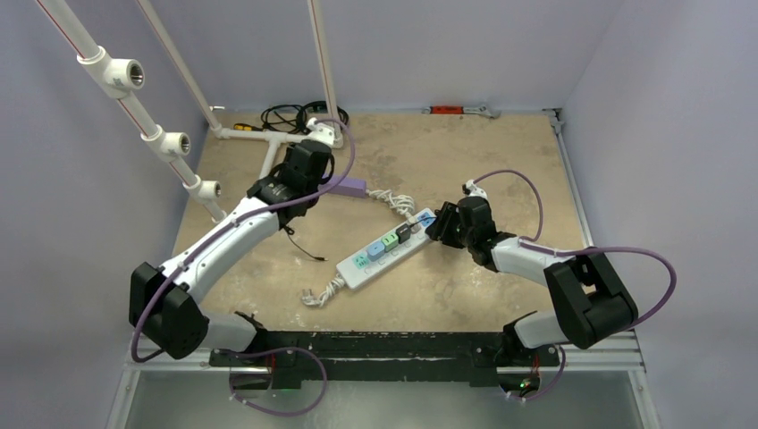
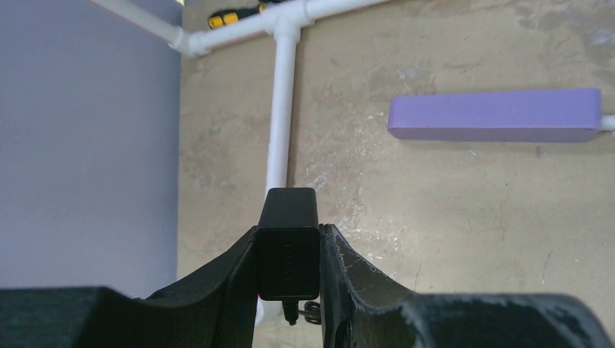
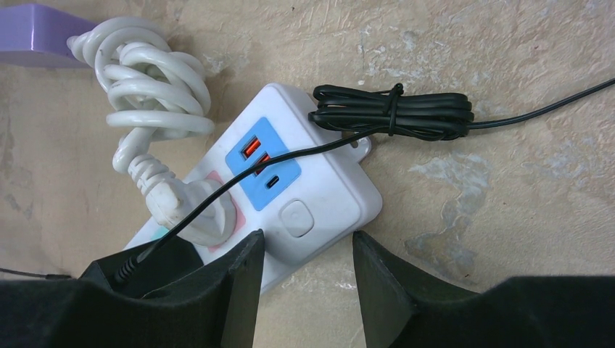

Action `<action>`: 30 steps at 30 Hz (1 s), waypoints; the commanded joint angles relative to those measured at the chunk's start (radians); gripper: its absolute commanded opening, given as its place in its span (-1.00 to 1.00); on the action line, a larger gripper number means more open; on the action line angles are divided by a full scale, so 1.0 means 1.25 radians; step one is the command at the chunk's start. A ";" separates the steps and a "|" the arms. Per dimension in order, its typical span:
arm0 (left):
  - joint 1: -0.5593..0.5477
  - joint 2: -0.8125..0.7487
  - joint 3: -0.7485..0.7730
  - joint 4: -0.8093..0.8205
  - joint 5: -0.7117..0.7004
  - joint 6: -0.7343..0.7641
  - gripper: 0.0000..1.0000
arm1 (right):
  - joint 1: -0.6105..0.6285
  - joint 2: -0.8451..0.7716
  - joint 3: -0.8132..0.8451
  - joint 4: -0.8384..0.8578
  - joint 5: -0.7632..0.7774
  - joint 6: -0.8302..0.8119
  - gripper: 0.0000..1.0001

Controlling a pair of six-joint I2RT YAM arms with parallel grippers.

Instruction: Pull the plug off the socket

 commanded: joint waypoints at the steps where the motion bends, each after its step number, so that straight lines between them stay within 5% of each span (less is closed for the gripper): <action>1: 0.081 0.045 -0.014 0.009 0.119 -0.060 -1.00 | -0.003 0.000 0.004 -0.008 -0.004 -0.026 0.01; 15: 0.237 0.341 0.063 -0.074 0.333 -0.117 -1.00 | -0.003 -0.010 -0.001 -0.001 -0.020 -0.031 0.03; 21: 0.242 0.361 0.065 -0.079 0.348 -0.121 -0.97 | -0.003 -0.014 -0.004 -0.001 -0.023 -0.032 0.04; 24: 0.242 0.372 0.067 -0.085 0.350 -0.121 -0.79 | -0.003 -0.013 -0.003 -0.002 -0.022 -0.032 0.04; 30: 0.242 0.375 0.077 -0.102 0.365 -0.125 0.03 | -0.002 -0.012 -0.003 -0.002 -0.023 -0.033 0.05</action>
